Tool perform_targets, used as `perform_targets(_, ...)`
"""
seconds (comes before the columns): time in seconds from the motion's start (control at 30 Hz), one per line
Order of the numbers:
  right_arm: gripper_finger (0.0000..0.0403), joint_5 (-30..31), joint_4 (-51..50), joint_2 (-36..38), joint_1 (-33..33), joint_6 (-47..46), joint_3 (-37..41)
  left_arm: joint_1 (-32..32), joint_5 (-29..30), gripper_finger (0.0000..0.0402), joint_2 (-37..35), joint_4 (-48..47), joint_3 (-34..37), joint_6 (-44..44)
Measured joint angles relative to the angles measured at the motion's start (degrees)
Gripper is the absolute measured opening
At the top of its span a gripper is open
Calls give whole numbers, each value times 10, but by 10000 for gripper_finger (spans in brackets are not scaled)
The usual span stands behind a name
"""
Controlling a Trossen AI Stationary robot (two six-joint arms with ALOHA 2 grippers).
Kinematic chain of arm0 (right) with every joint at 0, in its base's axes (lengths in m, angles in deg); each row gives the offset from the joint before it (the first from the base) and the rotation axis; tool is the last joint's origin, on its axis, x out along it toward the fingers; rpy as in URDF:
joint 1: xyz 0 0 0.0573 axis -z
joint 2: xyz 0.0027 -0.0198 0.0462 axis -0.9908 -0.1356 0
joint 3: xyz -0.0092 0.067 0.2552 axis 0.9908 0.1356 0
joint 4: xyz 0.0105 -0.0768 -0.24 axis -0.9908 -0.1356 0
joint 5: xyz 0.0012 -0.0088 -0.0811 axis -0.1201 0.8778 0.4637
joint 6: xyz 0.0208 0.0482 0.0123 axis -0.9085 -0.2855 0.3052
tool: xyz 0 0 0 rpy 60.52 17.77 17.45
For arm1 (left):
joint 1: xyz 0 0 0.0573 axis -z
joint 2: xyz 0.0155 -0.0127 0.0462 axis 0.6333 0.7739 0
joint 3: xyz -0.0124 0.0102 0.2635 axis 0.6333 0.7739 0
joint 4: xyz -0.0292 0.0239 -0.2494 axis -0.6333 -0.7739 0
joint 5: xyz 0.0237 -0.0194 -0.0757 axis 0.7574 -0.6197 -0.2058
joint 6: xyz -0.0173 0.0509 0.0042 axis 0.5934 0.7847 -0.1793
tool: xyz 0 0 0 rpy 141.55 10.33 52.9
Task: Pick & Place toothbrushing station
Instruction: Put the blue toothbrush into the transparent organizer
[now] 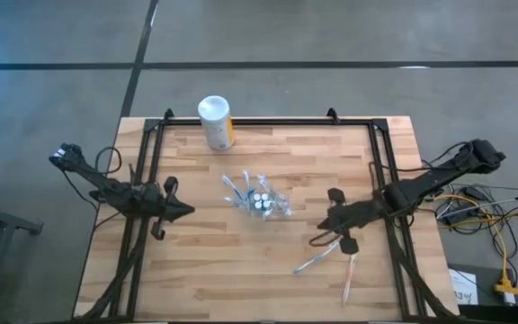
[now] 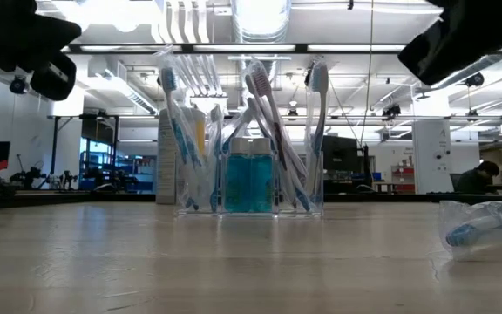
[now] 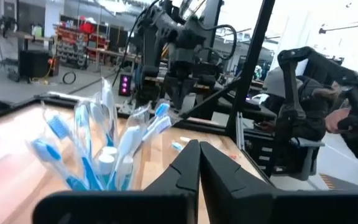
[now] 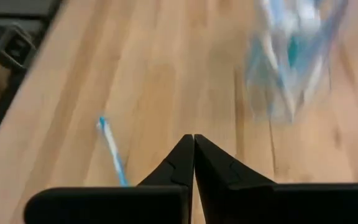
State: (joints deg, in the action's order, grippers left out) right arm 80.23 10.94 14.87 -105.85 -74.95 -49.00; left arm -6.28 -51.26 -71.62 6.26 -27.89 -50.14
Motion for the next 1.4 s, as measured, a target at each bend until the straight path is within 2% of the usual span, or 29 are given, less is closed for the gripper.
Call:
perform_targets(0.1, 8, 0, -66, -29, -20, -91, -45, 0, 1, 17, 1, 2, 0, -20)
perform_targets(0.17, 8, -26, -89, -52, -40, -120, -56, 0, 2, 16, 2, 2, 1, -26)
perform_targets(0.4, 8, -154, -91, -157, -100, -196, -57, 0, 2, 14, 2, 0, 4, -49)
perform_targets(0.57, 8, -175, -90, -230, -106, -216, -57, 0, 2, 13, 2, 0, 4, -55)
perform_targets(0.7, 8, -141, -101, -276, -86, -219, -57, 0, 2, 14, 2, 0, 4, -56)
perform_targets(0.8, 8, -106, -145, -299, -54, -232, -57, 0, 2, 12, 2, -1, 4, -56)
perform_targets(1.0, 8, 72, -198, -293, 9, -220, -56, 0, 2, 11, 2, -1, 4, -49)
perform_targets(1.1, 8, 111, -198, -263, 34, -187, -54, 0, 2, 10, 2, -1, 4, -48)
perform_targets(1.2, 8, 109, -196, -225, 50, -167, -55, 0, 2, 10, 3, -2, 4, -49)
perform_targets(1.3, 8, 99, -192, -176, 54, -186, -55, 0, 2, 12, 3, -3, 5, -57)
perform_targets(1.4, 8, 33, -164, -128, 46, -195, -55, 0, 1, 11, 3, -11, 5, -60)
